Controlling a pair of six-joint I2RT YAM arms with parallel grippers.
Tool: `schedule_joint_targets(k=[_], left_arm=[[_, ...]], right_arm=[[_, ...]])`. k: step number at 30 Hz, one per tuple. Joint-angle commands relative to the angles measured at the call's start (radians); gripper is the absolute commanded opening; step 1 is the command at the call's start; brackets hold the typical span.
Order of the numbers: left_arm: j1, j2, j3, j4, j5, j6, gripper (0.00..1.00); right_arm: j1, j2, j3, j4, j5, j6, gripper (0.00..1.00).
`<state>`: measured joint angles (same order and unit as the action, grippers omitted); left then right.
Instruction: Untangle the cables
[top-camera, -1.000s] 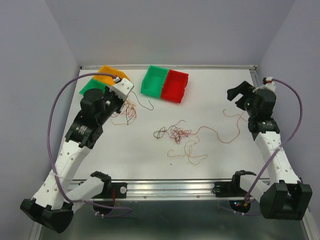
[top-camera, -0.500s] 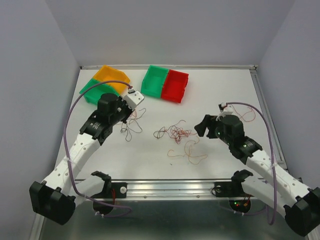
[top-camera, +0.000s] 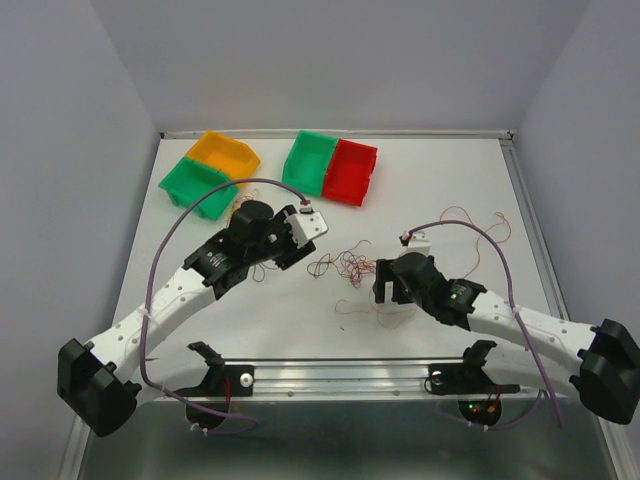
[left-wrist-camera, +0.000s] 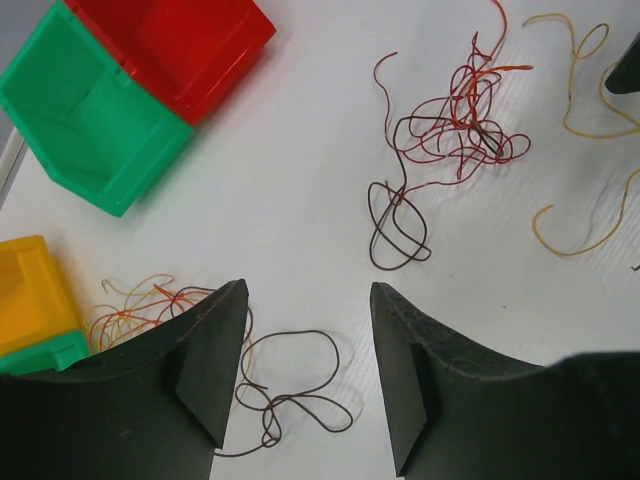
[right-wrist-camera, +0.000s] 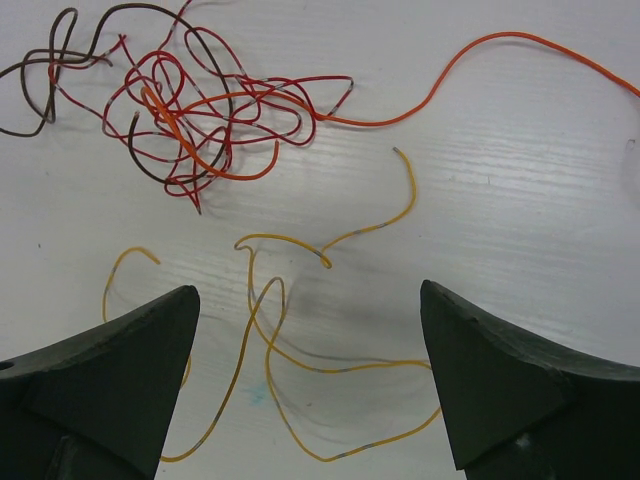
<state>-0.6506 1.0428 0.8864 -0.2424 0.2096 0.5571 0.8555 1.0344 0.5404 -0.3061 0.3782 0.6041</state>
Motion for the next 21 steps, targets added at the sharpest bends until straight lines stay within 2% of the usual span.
schedule_joint_targets(k=[1,5,10,17,19,20,21], left_arm=[[-0.009,0.014,-0.017,0.058,-0.015,-0.025,0.63],[-0.012,0.016,-0.046,0.095,-0.003,-0.033,0.63],[-0.014,0.005,-0.064,0.112,-0.009,-0.037,0.62],[-0.014,-0.026,-0.081,0.124,-0.021,-0.034,0.62],[-0.014,-0.029,-0.083,0.124,-0.022,-0.036,0.62],[-0.014,-0.03,-0.084,0.126,-0.022,-0.036,0.62],[-0.014,-0.03,-0.086,0.126,-0.022,-0.034,0.62]], right_arm=[[0.007,-0.042,0.02,0.042,0.021,-0.007,0.96],[0.007,-0.016,0.03,0.07,-0.009,-0.033,0.96],[0.007,0.074,0.067,0.081,0.011,-0.037,0.91],[0.007,0.208,0.124,0.084,-0.007,-0.082,0.89],[0.008,0.217,0.13,0.093,-0.025,-0.095,0.75],[0.007,0.216,0.13,0.102,-0.036,-0.104,0.61],[0.007,0.216,0.128,0.102,-0.045,-0.104,0.61]])
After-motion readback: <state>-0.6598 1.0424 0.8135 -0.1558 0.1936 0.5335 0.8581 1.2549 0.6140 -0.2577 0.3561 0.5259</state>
